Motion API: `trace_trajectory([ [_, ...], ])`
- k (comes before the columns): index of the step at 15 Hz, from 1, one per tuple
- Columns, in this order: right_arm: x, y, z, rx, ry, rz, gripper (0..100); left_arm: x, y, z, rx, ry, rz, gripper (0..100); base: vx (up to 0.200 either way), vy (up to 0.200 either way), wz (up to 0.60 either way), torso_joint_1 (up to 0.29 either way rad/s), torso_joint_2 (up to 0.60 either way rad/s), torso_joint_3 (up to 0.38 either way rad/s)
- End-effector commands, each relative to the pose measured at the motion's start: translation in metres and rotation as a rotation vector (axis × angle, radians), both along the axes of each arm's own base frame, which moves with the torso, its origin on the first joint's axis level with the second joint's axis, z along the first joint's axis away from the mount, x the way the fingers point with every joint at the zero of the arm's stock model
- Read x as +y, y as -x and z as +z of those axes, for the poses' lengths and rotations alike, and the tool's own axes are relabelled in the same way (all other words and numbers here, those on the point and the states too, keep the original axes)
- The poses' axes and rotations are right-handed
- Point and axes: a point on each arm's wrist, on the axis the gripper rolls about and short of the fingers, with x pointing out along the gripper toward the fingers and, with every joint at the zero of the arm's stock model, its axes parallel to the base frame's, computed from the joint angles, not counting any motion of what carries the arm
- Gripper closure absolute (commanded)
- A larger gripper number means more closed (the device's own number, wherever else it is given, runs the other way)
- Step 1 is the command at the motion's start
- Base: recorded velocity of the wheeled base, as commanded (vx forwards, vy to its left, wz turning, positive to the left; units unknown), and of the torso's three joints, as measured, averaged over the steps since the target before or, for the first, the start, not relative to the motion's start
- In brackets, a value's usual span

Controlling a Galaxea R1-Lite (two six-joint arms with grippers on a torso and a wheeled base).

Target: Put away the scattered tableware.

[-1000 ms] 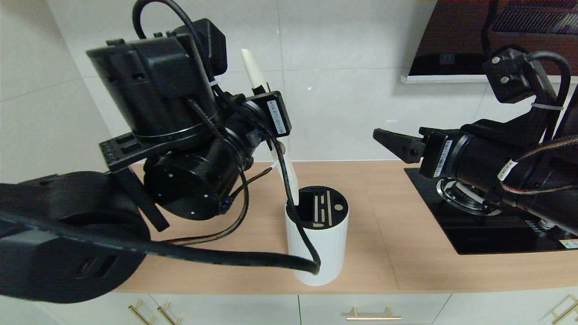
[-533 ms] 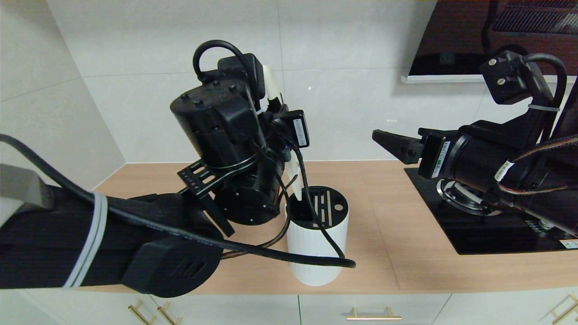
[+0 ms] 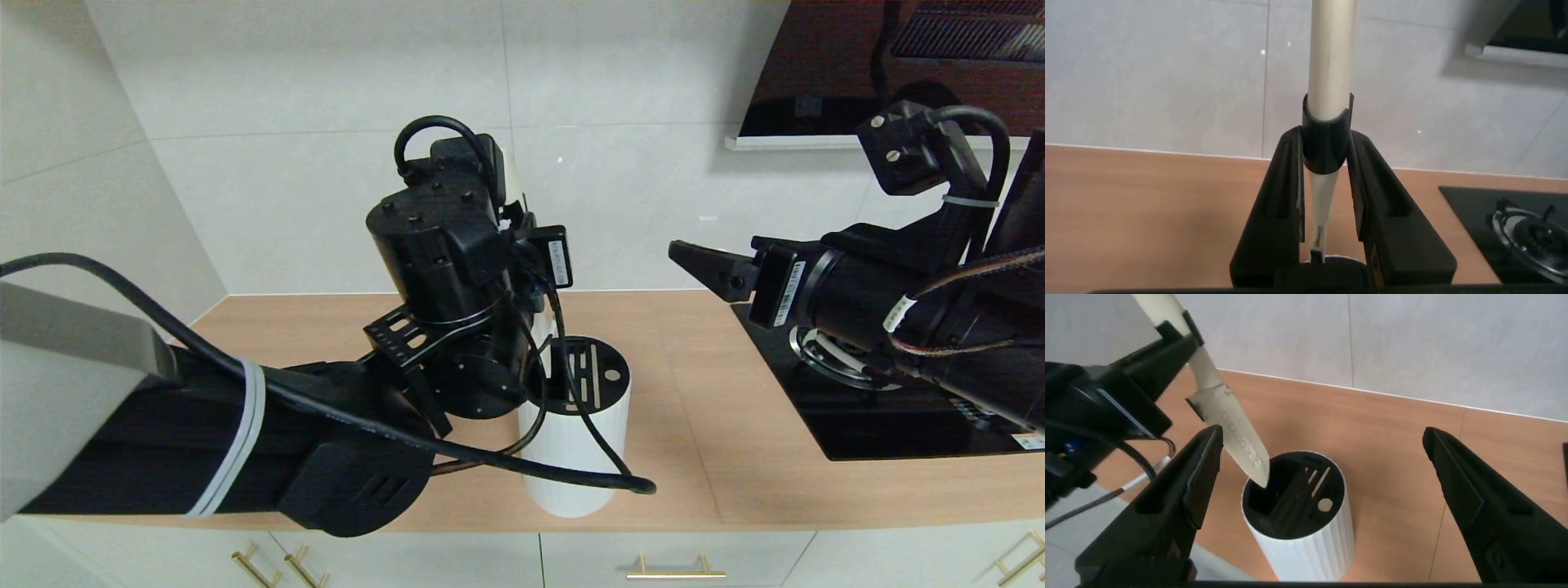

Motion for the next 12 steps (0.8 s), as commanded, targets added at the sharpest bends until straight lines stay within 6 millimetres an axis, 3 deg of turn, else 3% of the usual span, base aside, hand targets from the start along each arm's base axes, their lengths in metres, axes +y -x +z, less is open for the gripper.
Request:
trace_trajectory([
  [1,0.001,-0.001,-0.002,0.004,0.004,0.0,0,-0.007,-0.004,-0.013,0.017,-0.017,-0.006,100,0.0,0.0,0.0,0.0,0.0,0.0],
  [9,0.002,-0.003,-0.004,0.01,0.009,0.0,0,-0.021,-0.008,-0.036,0.056,-0.038,-0.026,100,0.0,0.0,0.0,0.0,0.0,0.0],
  [12,0.003,-0.003,-0.005,0.014,0.012,0.0,0,-0.027,-0.013,-0.059,0.097,-0.073,-0.022,100,0.0,0.0,0.0,0.0,0.0,0.0],
])
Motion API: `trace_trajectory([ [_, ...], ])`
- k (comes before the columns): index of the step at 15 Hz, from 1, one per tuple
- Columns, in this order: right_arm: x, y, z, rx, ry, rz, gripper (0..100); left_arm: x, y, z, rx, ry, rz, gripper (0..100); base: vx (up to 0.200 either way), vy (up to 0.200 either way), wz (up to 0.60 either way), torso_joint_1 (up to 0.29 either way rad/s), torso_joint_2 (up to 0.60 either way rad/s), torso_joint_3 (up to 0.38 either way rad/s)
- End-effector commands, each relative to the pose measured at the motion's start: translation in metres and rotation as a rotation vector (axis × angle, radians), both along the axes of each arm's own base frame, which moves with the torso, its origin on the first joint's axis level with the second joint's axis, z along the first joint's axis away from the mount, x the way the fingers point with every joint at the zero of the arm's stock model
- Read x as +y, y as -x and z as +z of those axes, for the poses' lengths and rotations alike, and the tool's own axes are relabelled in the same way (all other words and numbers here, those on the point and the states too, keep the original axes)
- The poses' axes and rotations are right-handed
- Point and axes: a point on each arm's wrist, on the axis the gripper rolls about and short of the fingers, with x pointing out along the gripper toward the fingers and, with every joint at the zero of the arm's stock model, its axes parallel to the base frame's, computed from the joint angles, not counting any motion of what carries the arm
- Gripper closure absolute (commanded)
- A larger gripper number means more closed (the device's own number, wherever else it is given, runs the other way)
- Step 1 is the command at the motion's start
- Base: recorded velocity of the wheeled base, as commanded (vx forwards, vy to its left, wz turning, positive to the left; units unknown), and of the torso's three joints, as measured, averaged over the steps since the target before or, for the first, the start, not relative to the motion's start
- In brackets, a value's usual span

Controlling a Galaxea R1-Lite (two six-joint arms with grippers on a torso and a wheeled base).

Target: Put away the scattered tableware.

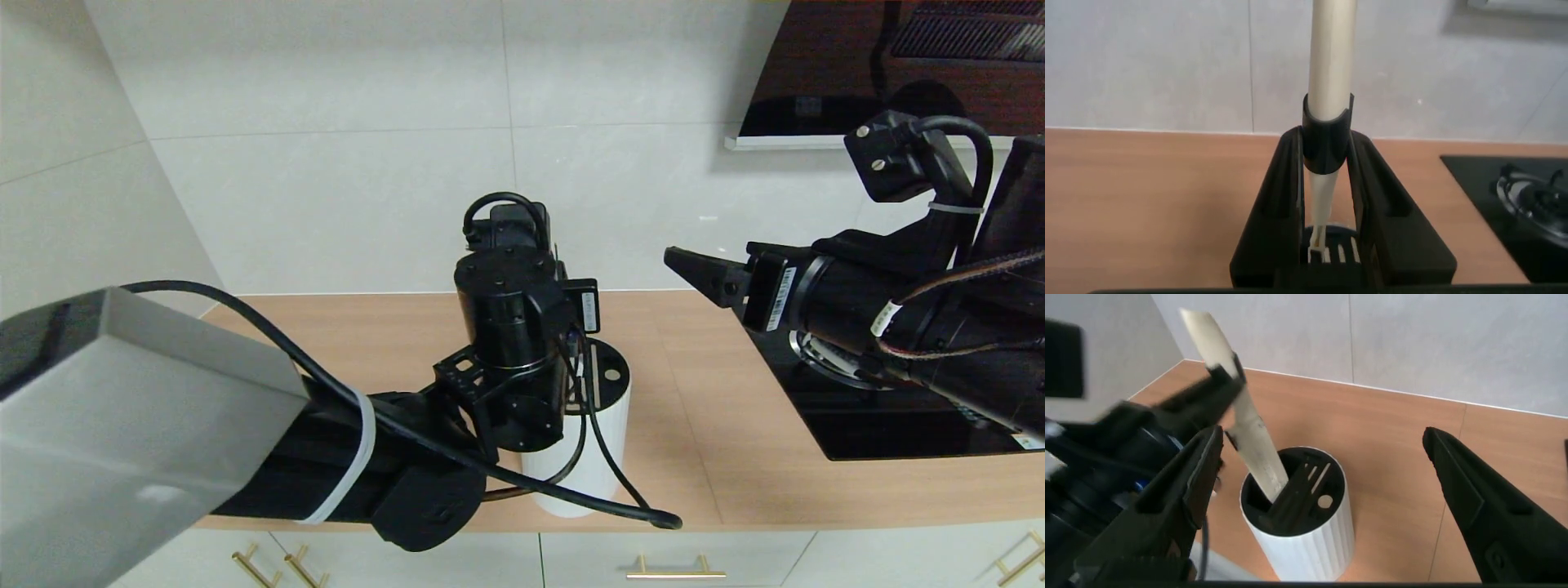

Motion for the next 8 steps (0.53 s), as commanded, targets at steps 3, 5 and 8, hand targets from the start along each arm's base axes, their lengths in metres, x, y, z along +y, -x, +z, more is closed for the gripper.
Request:
trace_trajectory([
  [3,0.001,-0.001,-0.001,0.004,0.003,0.001,0,-0.006,-0.005,-0.027,0.052,-0.056,0.0,100,0.0,0.0,0.0,0.0,0.0,0.0],
  [5,0.001,-0.001,-0.002,0.005,0.004,0.001,0,-0.008,-0.007,-0.038,0.071,-0.054,0.001,100,0.0,0.0,0.0,0.0,0.0,0.0],
  [8,0.002,-0.002,-0.003,0.008,0.007,0.001,0,-0.011,-0.011,-0.053,0.098,-0.065,0.003,100,0.0,0.0,0.0,0.0,0.0,0.0],
])
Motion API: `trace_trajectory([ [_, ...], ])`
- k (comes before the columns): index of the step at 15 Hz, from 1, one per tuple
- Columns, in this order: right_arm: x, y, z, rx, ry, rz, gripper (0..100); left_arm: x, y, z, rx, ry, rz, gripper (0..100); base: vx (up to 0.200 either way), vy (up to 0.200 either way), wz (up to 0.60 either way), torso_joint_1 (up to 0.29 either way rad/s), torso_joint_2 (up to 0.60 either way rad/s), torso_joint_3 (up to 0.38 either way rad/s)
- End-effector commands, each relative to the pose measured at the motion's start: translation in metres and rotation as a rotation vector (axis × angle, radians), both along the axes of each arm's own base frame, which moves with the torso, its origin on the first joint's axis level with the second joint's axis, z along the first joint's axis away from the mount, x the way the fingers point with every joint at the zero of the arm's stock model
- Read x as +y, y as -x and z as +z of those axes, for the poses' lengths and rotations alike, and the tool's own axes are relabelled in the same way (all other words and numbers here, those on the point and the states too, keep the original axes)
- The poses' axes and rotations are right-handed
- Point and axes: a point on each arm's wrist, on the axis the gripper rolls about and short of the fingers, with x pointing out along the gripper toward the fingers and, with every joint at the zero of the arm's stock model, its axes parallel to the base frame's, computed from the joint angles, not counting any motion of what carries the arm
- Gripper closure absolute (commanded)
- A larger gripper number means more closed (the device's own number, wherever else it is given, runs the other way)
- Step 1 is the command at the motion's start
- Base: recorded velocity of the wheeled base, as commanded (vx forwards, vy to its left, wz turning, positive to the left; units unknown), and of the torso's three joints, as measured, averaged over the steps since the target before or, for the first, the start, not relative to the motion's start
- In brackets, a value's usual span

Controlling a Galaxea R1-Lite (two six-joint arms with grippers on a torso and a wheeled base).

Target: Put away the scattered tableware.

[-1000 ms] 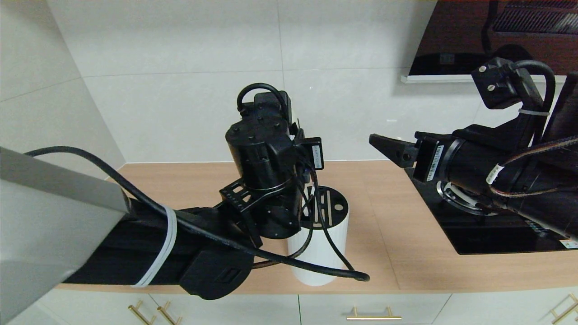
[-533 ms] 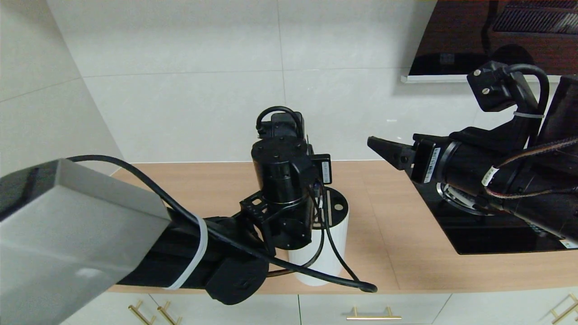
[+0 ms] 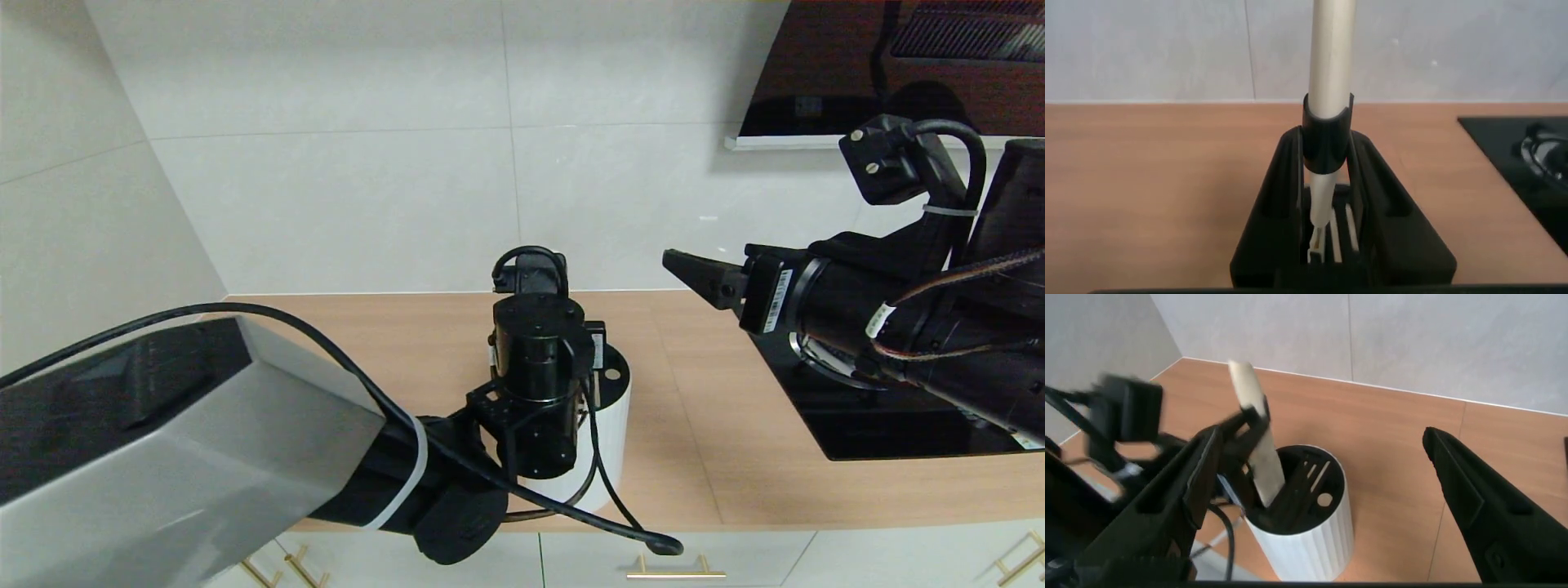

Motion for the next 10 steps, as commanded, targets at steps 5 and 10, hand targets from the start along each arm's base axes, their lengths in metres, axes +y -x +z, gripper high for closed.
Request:
trace_trajectory([
  [5,0.0012,-0.0012,-0.0021,0.006,0.005,0.001,0,-0.0031,-0.0045,-0.0247,0.044,-0.035,0.004,100,0.0,0.0,0.0,0.0,0.0,0.0],
  [10,0.0017,-0.0018,-0.003,0.009,0.007,0.001,0,-0.0029,-0.0043,-0.025,0.045,-0.035,0.006,100,0.0,0.0,0.0,0.0,0.0,0.0],
])
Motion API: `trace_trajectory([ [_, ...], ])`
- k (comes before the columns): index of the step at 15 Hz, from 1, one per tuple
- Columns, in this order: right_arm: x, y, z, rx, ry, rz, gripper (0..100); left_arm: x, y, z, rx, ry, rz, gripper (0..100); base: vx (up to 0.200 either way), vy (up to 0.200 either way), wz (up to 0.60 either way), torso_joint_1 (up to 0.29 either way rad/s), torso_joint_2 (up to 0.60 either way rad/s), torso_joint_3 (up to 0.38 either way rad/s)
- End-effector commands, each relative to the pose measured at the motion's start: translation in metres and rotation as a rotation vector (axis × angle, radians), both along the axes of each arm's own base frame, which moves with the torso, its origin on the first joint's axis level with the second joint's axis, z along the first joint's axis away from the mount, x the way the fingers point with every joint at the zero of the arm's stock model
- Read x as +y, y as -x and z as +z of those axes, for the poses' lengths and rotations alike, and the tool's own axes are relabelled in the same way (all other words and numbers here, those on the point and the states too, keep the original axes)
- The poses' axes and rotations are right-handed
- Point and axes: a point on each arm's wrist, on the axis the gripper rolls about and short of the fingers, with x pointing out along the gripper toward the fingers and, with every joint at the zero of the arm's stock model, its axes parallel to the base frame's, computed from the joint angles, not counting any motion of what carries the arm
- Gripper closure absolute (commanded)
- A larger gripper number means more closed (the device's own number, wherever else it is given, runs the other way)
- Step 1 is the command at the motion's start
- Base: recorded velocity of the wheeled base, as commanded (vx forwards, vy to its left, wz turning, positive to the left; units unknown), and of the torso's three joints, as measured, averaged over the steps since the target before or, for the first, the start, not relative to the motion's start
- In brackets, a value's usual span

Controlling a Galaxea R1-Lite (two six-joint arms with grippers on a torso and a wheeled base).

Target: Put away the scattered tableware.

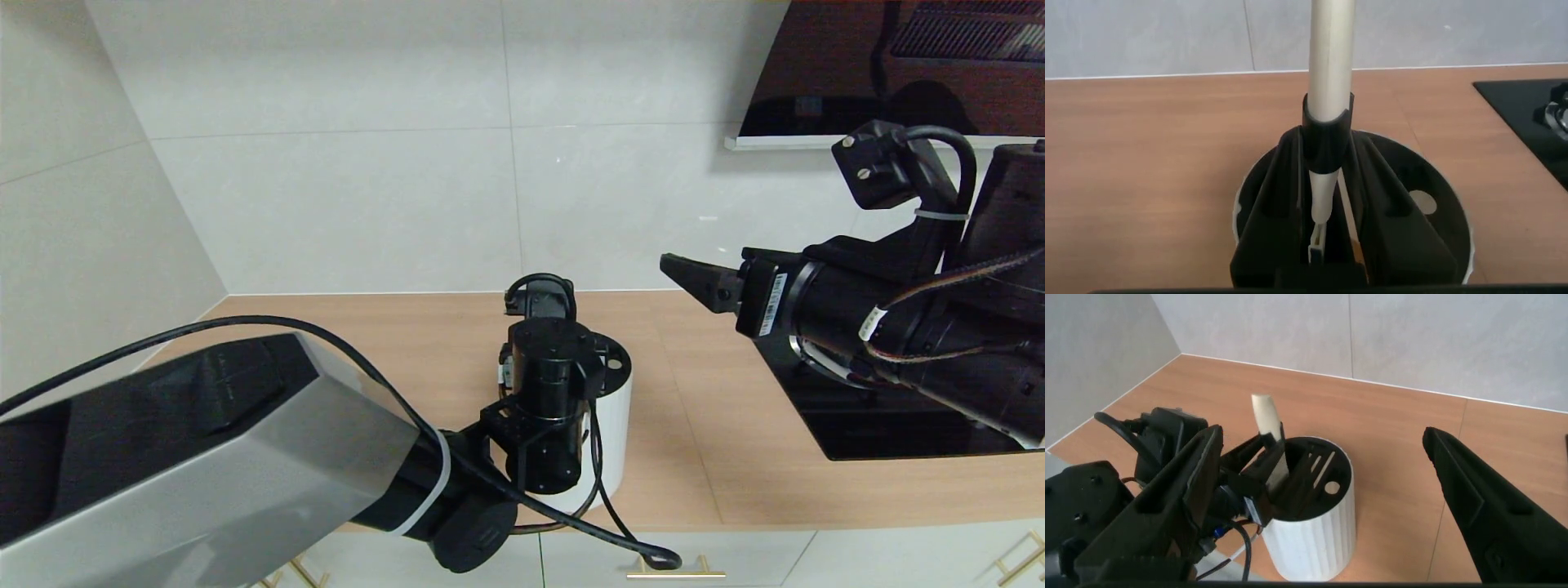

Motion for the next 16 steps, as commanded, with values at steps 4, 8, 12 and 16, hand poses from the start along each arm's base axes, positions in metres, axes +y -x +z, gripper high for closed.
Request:
trace_trajectory([
  [4,0.001,0.0,-0.001,0.003,0.002,0.001,0,0.001,0.001,0.0,-0.001,0.0,0.007,0,0.0,0.0,0.0,0.0,0.0,0.0],
  [8,0.0,0.0,-0.002,0.005,0.004,0.001,0,0.001,0.001,0.003,-0.006,0.007,0.007,0,0.0,0.0,0.0,0.0,0.0,0.0],
  [12,0.0,0.0,-0.002,0.005,0.004,0.001,0,0.005,0.008,0.014,-0.018,0.027,0.001,0,0.0,0.0,0.0,0.0,0.0,0.0],
  [16,0.0,0.0,-0.001,0.003,0.001,0.001,0,0.044,0.047,0.069,-0.116,0.111,-0.117,0,0.0,0.0,0.0,0.0,0.0,0.0],
])
